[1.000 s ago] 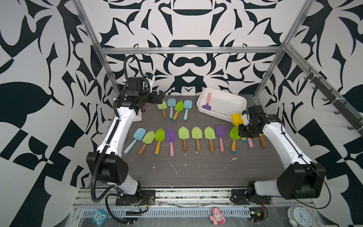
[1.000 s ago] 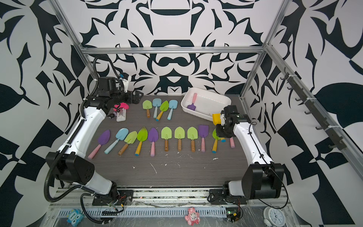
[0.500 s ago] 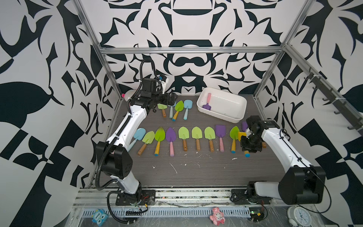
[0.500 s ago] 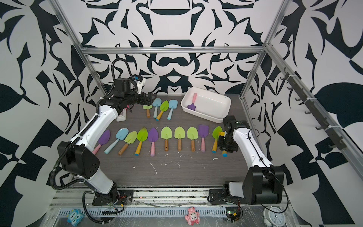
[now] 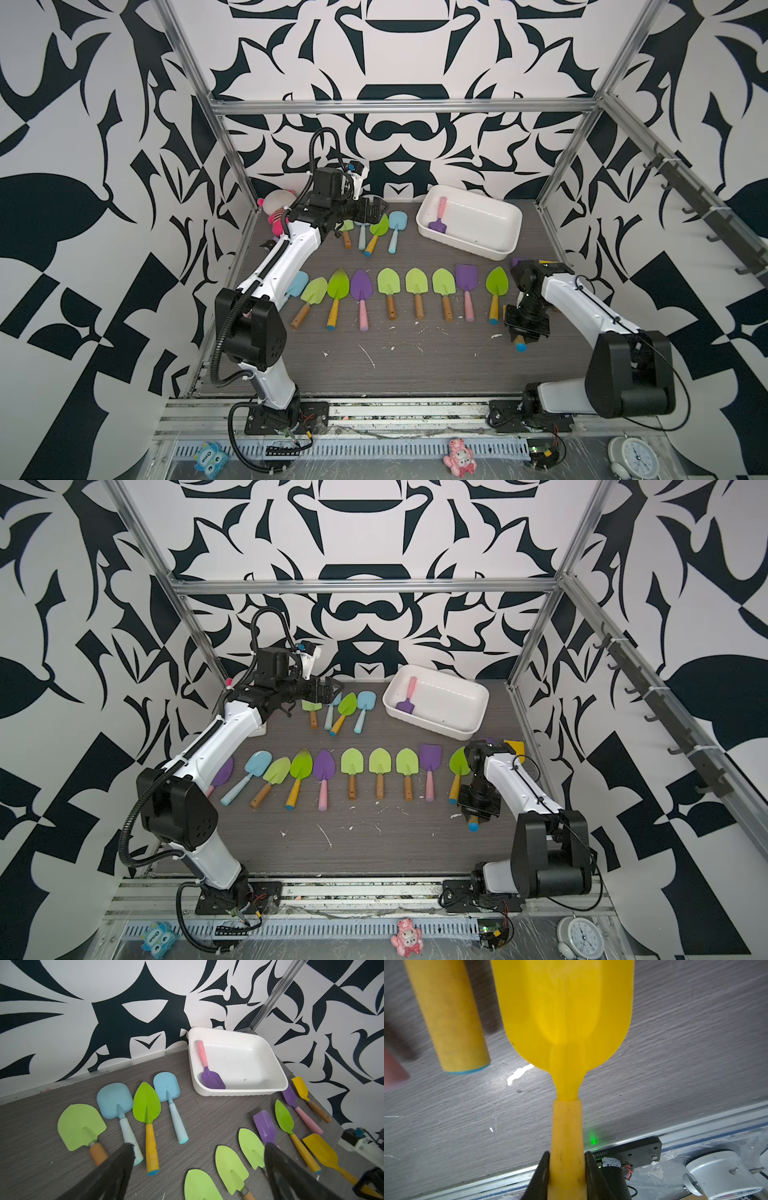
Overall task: Take the shovel out of the storage box
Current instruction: Place the shovel at the center of the board.
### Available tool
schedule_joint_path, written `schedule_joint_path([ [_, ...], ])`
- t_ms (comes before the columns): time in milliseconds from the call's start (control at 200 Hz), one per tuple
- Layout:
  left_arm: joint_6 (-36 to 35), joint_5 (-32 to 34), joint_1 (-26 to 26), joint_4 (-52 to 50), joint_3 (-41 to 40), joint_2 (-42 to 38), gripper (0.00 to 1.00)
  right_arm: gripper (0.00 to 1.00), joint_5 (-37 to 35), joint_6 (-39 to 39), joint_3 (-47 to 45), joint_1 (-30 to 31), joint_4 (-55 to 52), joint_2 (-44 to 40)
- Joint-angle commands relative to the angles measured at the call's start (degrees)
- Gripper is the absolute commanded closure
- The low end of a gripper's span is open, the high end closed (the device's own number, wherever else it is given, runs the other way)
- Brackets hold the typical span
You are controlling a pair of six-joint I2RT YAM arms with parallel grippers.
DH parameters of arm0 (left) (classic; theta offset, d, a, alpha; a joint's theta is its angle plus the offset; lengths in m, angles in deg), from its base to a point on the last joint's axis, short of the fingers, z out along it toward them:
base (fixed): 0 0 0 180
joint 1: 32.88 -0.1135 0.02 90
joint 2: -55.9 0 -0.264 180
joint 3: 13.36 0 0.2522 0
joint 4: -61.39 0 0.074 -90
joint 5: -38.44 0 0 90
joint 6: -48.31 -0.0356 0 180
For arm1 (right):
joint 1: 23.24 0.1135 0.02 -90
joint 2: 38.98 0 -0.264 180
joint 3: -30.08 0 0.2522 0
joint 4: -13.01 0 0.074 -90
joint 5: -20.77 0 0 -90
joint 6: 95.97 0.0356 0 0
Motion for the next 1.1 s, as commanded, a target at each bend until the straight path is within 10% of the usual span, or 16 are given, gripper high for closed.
schedule_joint_path([
  [0, 1.6, -1.5, 0.2, 2.3, 0.3, 0.9, 0.01, 0.86, -0.4, 0.7, 0.0, 0.4, -0.8, 1.7],
  [705, 2.5, -2.9, 0.2, 3.2, -3.2, -0.9, 0.01, 0.6, -6.0, 2.9, 3.6, 1.5, -4.5, 2.8],
  [1095, 3.0, -3.6, 0.1, 2.5, -0.4, -1.8, 0.01, 0.44, 3.1, -1.8, 39.3, 2.2, 11.7, 12.2],
])
